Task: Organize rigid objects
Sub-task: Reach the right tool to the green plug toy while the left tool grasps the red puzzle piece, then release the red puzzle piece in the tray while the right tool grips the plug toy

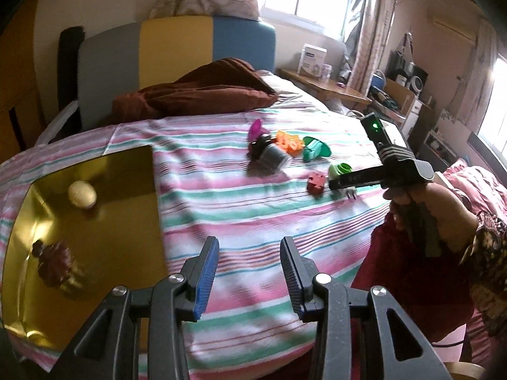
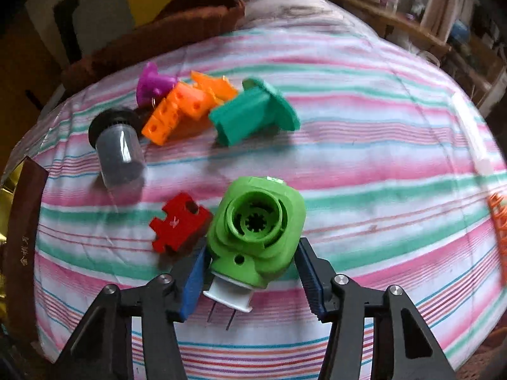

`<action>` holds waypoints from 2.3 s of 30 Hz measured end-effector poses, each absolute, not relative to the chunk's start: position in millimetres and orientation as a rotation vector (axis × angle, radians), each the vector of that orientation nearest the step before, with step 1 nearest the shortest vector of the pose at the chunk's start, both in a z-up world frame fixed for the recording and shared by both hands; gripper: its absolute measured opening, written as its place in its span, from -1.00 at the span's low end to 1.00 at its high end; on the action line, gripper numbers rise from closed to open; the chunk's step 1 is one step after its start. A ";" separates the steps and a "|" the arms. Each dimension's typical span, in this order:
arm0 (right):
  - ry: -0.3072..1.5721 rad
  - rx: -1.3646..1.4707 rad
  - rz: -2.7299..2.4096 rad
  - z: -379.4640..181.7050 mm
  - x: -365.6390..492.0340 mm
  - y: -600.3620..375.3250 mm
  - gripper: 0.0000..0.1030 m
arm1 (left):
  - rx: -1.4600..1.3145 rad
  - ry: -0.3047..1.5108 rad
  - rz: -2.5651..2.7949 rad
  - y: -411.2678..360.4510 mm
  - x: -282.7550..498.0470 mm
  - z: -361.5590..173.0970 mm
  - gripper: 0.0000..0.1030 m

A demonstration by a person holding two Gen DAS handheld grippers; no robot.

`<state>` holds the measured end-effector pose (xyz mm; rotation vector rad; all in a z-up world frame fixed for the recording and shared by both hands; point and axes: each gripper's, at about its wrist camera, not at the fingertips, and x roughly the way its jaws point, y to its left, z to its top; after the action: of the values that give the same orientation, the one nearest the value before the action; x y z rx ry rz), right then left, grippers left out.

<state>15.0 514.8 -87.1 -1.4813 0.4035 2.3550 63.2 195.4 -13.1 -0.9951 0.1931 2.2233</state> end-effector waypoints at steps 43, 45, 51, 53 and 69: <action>0.853 -1.359 2.231 -97.7 22.3 580.9 0.06 | -0.987 0.474 1.962 430.8 -7.0 -110.9 -0.34; 0.852 -1.359 2.231 -97.1 22.5 580.6 0.06 | -0.975 0.479 1.975 427.9 -3.8 -111.4 -0.34; 0.834 -1.354 2.244 -91.9 26.5 581.5 0.05 | -0.971 0.469 2.003 415.7 1.8 -111.6 -0.34; 0.829 -1.354 2.248 -91.2 25.8 581.0 0.05 | -0.979 0.453 2.012 409.9 2.2 -111.5 -0.34; 0.678 -1.374 2.354 -83.7 17.2 562.9 0.04 | -0.989 0.384 2.039 359.7 32.0 -107.4 -0.35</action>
<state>17.2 562.9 -83.7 -1.3743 0.6783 2.3544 32.0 359.7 -107.4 -0.9887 0.3838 2.0391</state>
